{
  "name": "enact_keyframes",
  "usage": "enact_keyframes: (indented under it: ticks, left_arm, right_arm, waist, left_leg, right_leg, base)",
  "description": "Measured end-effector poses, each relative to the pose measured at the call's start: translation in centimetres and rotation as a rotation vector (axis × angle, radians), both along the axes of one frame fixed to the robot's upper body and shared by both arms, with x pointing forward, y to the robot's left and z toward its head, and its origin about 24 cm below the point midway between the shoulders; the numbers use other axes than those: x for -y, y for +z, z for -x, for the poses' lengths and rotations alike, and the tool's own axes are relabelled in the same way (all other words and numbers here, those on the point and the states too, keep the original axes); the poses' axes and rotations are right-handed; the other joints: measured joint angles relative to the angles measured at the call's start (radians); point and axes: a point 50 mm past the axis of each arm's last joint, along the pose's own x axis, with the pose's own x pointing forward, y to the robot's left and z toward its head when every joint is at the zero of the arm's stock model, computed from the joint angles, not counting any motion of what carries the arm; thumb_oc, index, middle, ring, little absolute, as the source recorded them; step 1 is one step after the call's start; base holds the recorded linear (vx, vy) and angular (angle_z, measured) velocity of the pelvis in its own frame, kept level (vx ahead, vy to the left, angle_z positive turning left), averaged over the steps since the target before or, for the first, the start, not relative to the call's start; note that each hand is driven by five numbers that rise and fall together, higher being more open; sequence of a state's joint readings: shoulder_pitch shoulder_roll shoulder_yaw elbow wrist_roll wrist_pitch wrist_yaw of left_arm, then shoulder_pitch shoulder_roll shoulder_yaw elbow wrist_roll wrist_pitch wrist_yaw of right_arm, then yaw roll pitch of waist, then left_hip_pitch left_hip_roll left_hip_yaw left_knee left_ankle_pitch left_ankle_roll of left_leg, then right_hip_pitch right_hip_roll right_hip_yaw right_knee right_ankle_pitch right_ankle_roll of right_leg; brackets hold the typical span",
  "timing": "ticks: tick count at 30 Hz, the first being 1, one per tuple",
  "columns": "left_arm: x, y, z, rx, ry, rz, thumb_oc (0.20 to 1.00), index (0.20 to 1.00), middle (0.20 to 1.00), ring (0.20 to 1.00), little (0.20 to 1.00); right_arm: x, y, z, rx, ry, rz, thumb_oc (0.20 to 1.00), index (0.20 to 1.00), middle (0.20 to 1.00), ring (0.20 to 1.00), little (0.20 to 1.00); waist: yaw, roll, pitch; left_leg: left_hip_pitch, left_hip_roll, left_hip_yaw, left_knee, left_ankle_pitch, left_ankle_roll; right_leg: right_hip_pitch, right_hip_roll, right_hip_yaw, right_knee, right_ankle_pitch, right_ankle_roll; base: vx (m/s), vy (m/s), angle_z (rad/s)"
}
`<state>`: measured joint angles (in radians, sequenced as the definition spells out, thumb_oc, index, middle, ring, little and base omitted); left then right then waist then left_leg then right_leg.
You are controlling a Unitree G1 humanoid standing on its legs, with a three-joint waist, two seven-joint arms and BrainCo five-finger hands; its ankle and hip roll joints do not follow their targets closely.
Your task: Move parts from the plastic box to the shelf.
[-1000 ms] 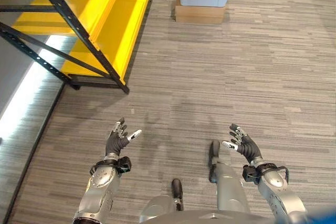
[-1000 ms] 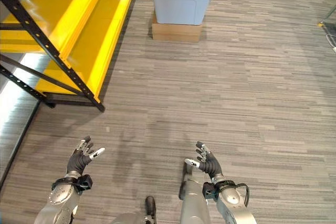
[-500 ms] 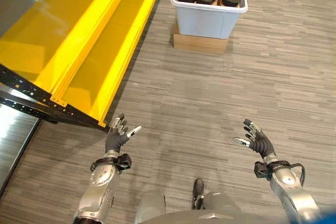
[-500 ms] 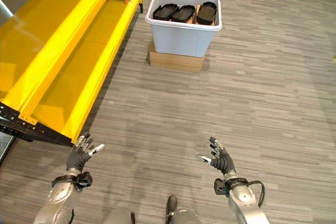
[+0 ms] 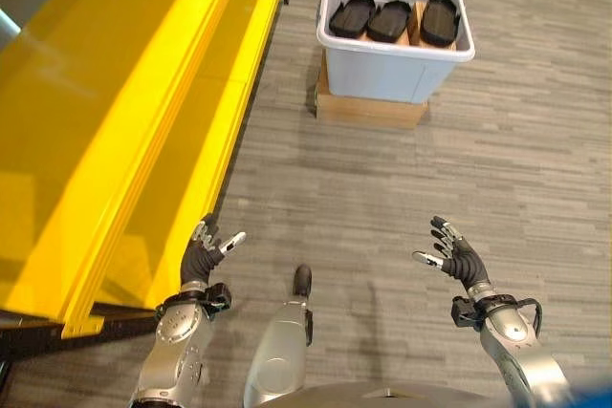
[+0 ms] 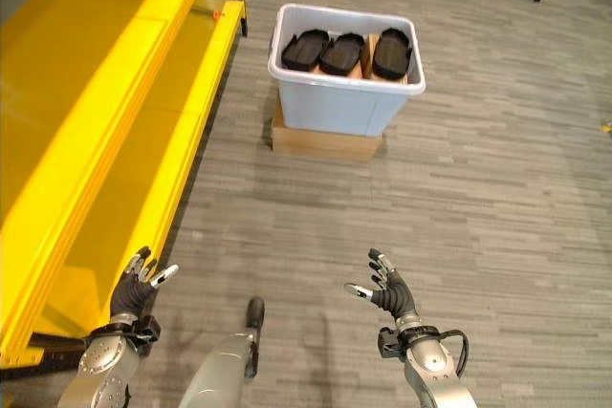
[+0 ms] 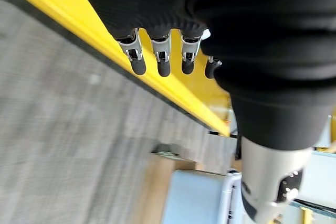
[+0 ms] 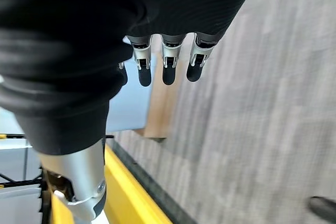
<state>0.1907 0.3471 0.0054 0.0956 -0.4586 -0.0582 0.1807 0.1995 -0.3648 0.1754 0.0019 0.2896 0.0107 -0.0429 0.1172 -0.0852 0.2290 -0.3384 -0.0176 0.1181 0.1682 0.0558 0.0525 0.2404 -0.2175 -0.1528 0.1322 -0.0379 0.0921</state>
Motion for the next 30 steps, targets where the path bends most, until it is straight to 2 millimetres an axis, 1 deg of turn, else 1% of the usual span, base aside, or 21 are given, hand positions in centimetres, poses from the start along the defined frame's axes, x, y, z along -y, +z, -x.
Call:
enact_keyframes:
  ticks: [1, 2, 3, 5, 6, 8, 10, 11, 12, 15, 17, 18, 19, 20, 21, 22, 24, 25, 27, 28, 30]
  left_arm:
    - [0.1, -0.2, 0.0, -0.013, -0.005, 0.001, 1.0, 1.0, 1.0, 1.0, 1.0]
    - [-0.1, -0.1, 0.0, -0.013, -0.008, -0.009, 1.0, 1.0, 1.0, 1.0, 1.0]
    - [-0.3, -0.1, 0.0, -0.016, -0.009, -0.019, 1.0, 1.0, 1.0, 1.0, 1.0]
    - [-0.7, -0.3, 0.4, -0.044, -0.014, -0.048, 1.0, 1.0, 1.0, 1.0, 1.0]
    - [-0.6, -0.2, 0.5, -0.04, -0.02, -0.047, 1.0, 1.0, 1.0, 1.0, 1.0]
    - [-0.3, -0.8, 1.5, -0.067, -0.02, -0.038, 1.0, 1.0, 1.0, 1.0, 1.0]
    - [-0.3, -0.8, 1.6, -0.068, -0.025, -0.035, 1.0, 1.0, 1.0, 1.0, 1.0]
    - [-0.4, -0.9, 1.7, -0.071, -0.019, -0.035, 1.0, 1.0, 1.0, 1.0, 1.0]
    - [-0.6, -1.1, 1.8, -0.08, -0.009, -0.033, 1.0, 1.0, 1.0, 1.0, 1.0]
    - [-0.5, -1.5, 2.3, -0.099, -0.014, -0.026, 1.0, 1.0, 1.0, 1.0, 1.0]
    - [-0.6, -2.3, 3.3, -0.139, -0.006, -0.021, 1.0, 1.0, 1.0, 1.0, 1.0]
    - [-0.4, -2.6, 3.4, -0.146, -0.002, -0.006, 1.0, 1.0, 1.0, 1.0, 1.0]
    - [0.5, -2.9, 3.4, -0.145, 0.001, 0.031, 1.0, 1.0, 1.0, 1.0, 1.0]
    - [1.1, -3.0, 3.4, -0.143, -0.007, 0.049, 1.0, 1.0, 1.0, 1.0, 1.0]
    - [1.4, -2.7, 2.9, -0.125, -0.024, 0.053, 1.0, 1.0, 1.0, 1.0, 1.0]
    - [2.5, -2.7, 2.3, -0.106, -0.023, 0.092, 1.0, 1.0, 1.0, 1.0, 1.0]
    - [3.1, -2.6, 1.8, -0.091, -0.04, 0.104, 1.0, 1.0, 1.0, 1.0, 1.0]
    - [3.1, -2.6, 1.8, -0.091, -0.04, 0.104, 1.0, 1.0, 1.0, 1.0, 1.0]
    - [2.9, -2.5, 1.8, -0.095, -0.045, 0.095, 1.0, 1.0, 1.0, 1.0, 1.0]
    - [2.3, -2.5, 1.9, -0.098, -0.033, 0.082, 1.0, 1.0, 1.0, 1.0, 1.0]
    - [2.0, -2.3, 1.9, -0.096, -0.037, 0.067, 1.0, 1.0, 1.0, 1.0, 1.0]
  right_arm:
    - [-0.3, -0.1, 0.1, -0.006, 0.009, -0.009, 1.0, 1.0, 1.0, 1.0, 1.0]
    - [-0.6, -0.3, 0.1, -0.011, 0.016, -0.014, 1.0, 1.0, 1.0, 1.0, 1.0]
    - [-0.7, -0.3, 0.1, -0.009, 0.019, -0.019, 1.0, 1.0, 1.0, 1.0, 1.0]
    - [-1.4, -0.8, 0.1, -0.03, 0.026, -0.046, 1.0, 1.0, 1.0, 1.0, 1.0]
    - [-1.5, -0.9, 0.3, -0.034, 0.037, -0.047, 1.0, 1.0, 1.0, 1.0, 1.0]
    - [-1.4, -0.6, 0.2, -0.027, 0.053, -0.042, 1.0, 1.0, 1.0, 1.0, 1.0]
    - [-1.3, -1.1, 0.7, -0.051, 0.048, -0.044, 1.0, 1.0, 1.0, 1.0, 1.0]
    - [-1.3, -1.2, 0.9, -0.059, 0.048, -0.047, 1.0, 1.0, 1.0, 1.0, 1.0]
    - [-1.4, -1.2, 0.9, -0.059, 0.05, -0.049, 1.0, 1.0, 1.0, 1.0, 1.0]
    - [-1.4, -1.4, 1.0, -0.065, 0.05, -0.053, 1.0, 1.0, 1.0, 1.0, 1.0]
    - [-1.4, -1.5, 1.1, -0.073, 0.046, -0.055, 1.0, 1.0, 1.0, 1.0, 1.0]
    - [-1.1, -1.6, 1.2, -0.082, 0.047, -0.044, 1.0, 1.0, 1.0, 1.0, 1.0]
    - [-0.6, -1.7, 1.4, -0.09, 0.042, -0.027, 1.0, 1.0, 1.0, 1.0, 1.0]
    - [-0.2, -1.7, 1.5, -0.094, 0.038, -0.016, 1.0, 1.0, 1.0, 1.0, 1.0]
    - [-0.1, -1.6, 1.4, -0.09, 0.041, -0.009, 1.0, 1.0, 1.0, 1.0, 1.0]
    - [0.7, -1.5, 1.3, -0.092, 0.035, 0.018, 1.0, 1.0, 1.0, 1.0, 1.0]
    - [1.3, -0.8, 0.5, -0.061, 0.035, 0.046, 1.0, 1.0, 1.0, 1.0, 1.0]
    - [1.3, -0.8, 0.5, -0.061, 0.035, 0.046, 1.0, 1.0, 1.0, 1.0, 1.0]
    - [1.9, 0.3, 0.0, -0.01, 0.008, 0.047, 1.0, 1.0, 1.0, 1.0, 1.0]
    - [1.7, -0.1, 0.2, -0.025, 0.012, 0.047, 1.0, 1.0, 1.0, 1.0, 1.0]
    - [1.9, -0.4, 0.7, -0.043, 0.012, 0.057, 1.0, 1.0, 1.0, 1.0, 1.0]
  waist:
    - [-0.016, 0.007, -0.002]
    - [-0.041, 0.028, 0.01]
    - [-0.052, 0.026, 0.007]
    - [-0.068, 0.06, 0.029]
    - [-0.064, 0.067, 0.031]
    - [-0.083, 0.121, 0.059]
    - [-0.107, 0.113, 0.055]
    - [-0.105, 0.105, 0.05]
    - [-0.108, 0.068, 0.033]
    - [-0.116, 0.06, 0.021]
    - [-0.126, 0.044, -0.007]
    - [-0.129, 0.063, -0.013]
    - [-0.142, 0.113, -0.022]
    - [-0.15, 0.133, -0.029]
    - [-0.155, 0.124, -0.027]
    - [-0.161, 0.149, -0.036]
    - [-0.163, 0.145, -0.035]
    - [-0.163, 0.145, -0.035]
    - [-0.17, 0.142, -0.044]
    - [-0.158, 0.121, -0.049]
    - [-0.155, 0.103, -0.046]
  left_leg:
    - [0.049, -0.01, -0.019, -0.044, 0.004, 0.032]
    - [0.11, -0.023, -0.048, -0.078, 0.002, 0.058]
    - [0.13, -0.028, -0.048, -0.094, 0.015, 0.042]
    - [0.184, -0.03, -0.071, -0.077, -0.044, 0.088]
    - [0.208, -0.027, -0.068, -0.084, -0.06, 0.096]
    - [0.27, 0.001, -0.074, -0.107, -0.071, 0.085]
    - [0.324, -0.009, -0.094, -0.135, -0.084, 0.068]
    - [0.339, -0.016, -0.094, -0.152, -0.094, 0.052]
    - [0.358, -0.033, -0.093, -0.169, -0.102, 0.045]
    - [0.415, -0.027, -0.105, -0.174, -0.152, 0.016]
    - [0.483, -0.013, -0.109, -0.183, -0.206, -0.027]
    - [0.515, 0.016, -0.123, -0.193, -0.239, -0.049]
    - [0.544, 0.068, -0.134, -0.207, -0.258, -0.073]
    - [0.556, 0.091, -0.143, -0.204, -0.26, -0.084]
    - [0.567, 0.093, -0.14, -0.186, -0.252, -0.097]
    - [0.574, 0.132, -0.144, -0.159, -0.231, -0.127]
    - [0.563, 0.16, -0.173, -0.096, -0.176, -0.184]
    - [0.563, 0.16, -0.173, -0.096, -0.176, -0.184]
    - [0.491, 0.189, -0.191, 0.102, -0.157, -0.218]
    - [0.443, 0.186, -0.215, 0.238, -0.092, -0.275]
    - [0.351, 0.168, -0.245, 0.449, -0.027, -0.271]
  right_leg:
    - [-0.061, 0.004, 0.032, 0.148, 0.022, 0.033]
    - [-0.197, -0.001, 0.1, 0.46, 0.112, 0.072]
    - [-0.246, -0.001, 0.114, 0.549, 0.086, 0.075]
    - [-0.425, 0.015, 0.097, 0.766, 0.016, 0.024]
    - [-0.469, 0.018, 0.088, 0.766, -0.017, 0.011]
    - [-0.541, 0.075, 0.072, 0.627, -0.108, -0.012]
    - [-0.579, 0.067, 0.023, 0.426, -0.105, -0.011]
    - [-0.582, 0.056, -0.013, 0.284, -0.085, -0.013]
    - [-0.57, 0.037, -0.062, -0.015, -0.014, 0.009]
    - [-0.57, 0.025, -0.058, -0.159, 0.07, 0.007]
    - [-0.518, 0.019, -0.06, -0.221, 0.073, 0.015]
    - [-0.498, 0.029, -0.076, -0.21, 0.129, 0.022]
    - [-0.469, 0.068, -0.109, -0.198, 0.149, 0.028]
    - [-0.45, 0.092, -0.113, -0.198, 0.178, 0.007]
    - [-0.431, 0.095, -0.107, -0.189, 0.253, -0.062]
    - [-0.399, 0.121, -0.138, -0.183, 0.217, -0.078]
    - [-0.37, 0.137, -0.154, -0.153, 0.161, -0.099]
    - [-0.37, 0.137, -0.154, -0.153, 0.161, -0.099]
    - [-0.341, 0.177, -0.169, -0.117, 0.09, -0.134]
    - [-0.312, 0.189, -0.17, -0.122, 0.077, -0.161]
    - [-0.277, 0.187, -0.168, -0.123, 0.044, -0.196]
  base:
    - [0.35, 0.459, 0.33]
    - [0.29, 0.382, 0.6]
    - [0.28, 0.282, 0.56]
    - [0.35, 0.152, 0.31]
    - [0.29, 0.08, -0.06]
    - [0.32, -0.029, -0.01]
    - [0.39, -0.106, 0.33]
    - [0.37, -0.113, 0.13]
    - [0.36, -0.091, 0.2]
    - [0.22, -0.05, 0.07]
    - [0.49, -0.158, 0.04]
    - [0.48, -0.16, 0.27]
    - [0.38, -0.165, 0.38]
    - [0.26, -0.126, 0.56]
    - [0.48, -0.268, 0.62]
    - [0.23, -0.143, 0.48]
    - [0.32, -0.207, 0.23]
    - [0.28, -0.192, 0.09]
    - [0.32, -0.251, -0.05]
    - [0.38, -0.322, -0.15]
    - [0.13, -0.126, -0.06]
